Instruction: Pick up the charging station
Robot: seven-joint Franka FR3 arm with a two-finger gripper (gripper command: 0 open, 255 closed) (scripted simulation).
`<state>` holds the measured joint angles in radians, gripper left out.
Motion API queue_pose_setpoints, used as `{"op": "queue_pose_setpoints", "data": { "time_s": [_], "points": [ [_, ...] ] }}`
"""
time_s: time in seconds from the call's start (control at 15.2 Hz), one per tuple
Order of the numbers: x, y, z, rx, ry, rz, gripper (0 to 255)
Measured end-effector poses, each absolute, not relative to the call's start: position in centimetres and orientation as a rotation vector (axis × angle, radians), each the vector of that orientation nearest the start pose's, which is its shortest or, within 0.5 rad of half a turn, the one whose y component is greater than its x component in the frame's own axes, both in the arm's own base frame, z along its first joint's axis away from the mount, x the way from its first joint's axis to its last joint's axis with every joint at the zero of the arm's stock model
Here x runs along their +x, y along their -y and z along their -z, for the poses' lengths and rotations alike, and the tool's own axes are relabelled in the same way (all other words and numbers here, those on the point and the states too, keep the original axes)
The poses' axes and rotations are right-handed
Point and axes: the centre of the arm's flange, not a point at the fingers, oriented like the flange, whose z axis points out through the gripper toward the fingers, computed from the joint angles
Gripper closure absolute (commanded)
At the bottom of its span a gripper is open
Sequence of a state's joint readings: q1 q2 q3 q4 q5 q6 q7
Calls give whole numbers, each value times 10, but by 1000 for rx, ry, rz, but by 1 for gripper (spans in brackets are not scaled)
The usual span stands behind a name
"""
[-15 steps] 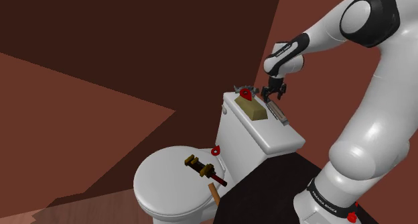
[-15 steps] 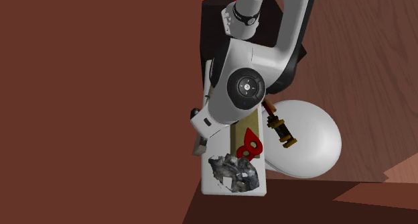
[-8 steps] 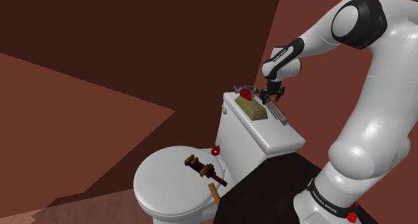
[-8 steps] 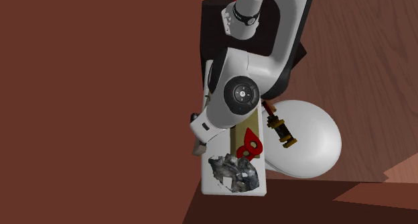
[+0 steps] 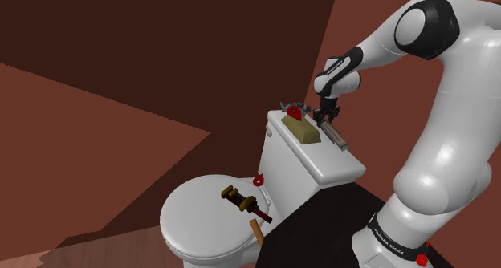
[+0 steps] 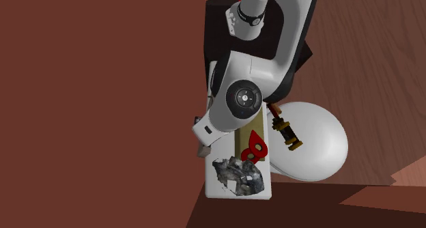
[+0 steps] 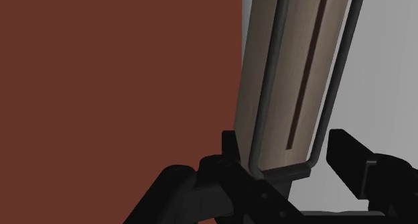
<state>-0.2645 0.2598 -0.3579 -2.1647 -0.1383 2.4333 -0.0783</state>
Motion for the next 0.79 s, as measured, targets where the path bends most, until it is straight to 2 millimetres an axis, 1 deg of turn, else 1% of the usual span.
{"op": "queue_pose_setpoints", "data": {
  "time_s": [0.26,0.4,0.79],
  "points": [
    [458,328,-284,-3242,-705,-70,255],
    [454,327,-287,-3237,-704,-100,255],
    [452,325,-315,-3233,-704,-115,255]
  ]
}}
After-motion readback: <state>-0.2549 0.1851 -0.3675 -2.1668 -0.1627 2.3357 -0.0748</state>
